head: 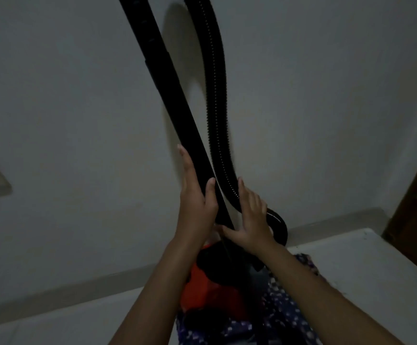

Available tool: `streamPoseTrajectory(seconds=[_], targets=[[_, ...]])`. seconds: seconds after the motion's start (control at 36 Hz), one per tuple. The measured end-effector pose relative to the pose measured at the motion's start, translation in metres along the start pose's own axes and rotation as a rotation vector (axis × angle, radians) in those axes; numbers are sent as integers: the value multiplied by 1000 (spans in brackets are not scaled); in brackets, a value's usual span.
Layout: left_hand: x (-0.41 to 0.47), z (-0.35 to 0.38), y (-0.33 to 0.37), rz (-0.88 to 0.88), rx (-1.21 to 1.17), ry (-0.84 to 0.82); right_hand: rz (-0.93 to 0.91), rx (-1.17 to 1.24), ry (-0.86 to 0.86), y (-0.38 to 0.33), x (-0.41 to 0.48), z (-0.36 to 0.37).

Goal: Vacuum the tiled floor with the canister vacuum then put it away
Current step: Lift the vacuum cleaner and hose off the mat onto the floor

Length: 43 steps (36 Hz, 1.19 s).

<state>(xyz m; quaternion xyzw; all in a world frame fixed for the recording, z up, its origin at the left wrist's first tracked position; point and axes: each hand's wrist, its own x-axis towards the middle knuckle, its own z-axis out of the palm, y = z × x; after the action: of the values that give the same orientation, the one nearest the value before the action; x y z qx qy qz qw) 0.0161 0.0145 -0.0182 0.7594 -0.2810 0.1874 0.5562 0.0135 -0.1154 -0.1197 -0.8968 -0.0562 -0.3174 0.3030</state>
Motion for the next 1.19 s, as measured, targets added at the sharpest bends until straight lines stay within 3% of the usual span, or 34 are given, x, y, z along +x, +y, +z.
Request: streamPoseTrajectory(seconds=[0.22,0.33,0.47,0.67,0.92,1.08,1.19], targets=[[6,-25,-3,-43,-103,7,-12,-50,97,-19,-2,28],[20,-42,-1,-10,-101,95,-48,-63,53,-23,-2,34],[18,-55,-6,-2,-104,74,-97,-109,-36,-25,-2,28],[-12,-47,-39,-150,-261,241,-175,-164,-147,-4,-8,20],[-28,-16,-78,-199,-302,306,-195,-251,-279,32,-3,23],[-62,1,-113,-171,-259,237,-247,-283,-344,48,-7,28],[-98,19,-172,-255,72,-139,-284,-294,-336,52,-5,30]])
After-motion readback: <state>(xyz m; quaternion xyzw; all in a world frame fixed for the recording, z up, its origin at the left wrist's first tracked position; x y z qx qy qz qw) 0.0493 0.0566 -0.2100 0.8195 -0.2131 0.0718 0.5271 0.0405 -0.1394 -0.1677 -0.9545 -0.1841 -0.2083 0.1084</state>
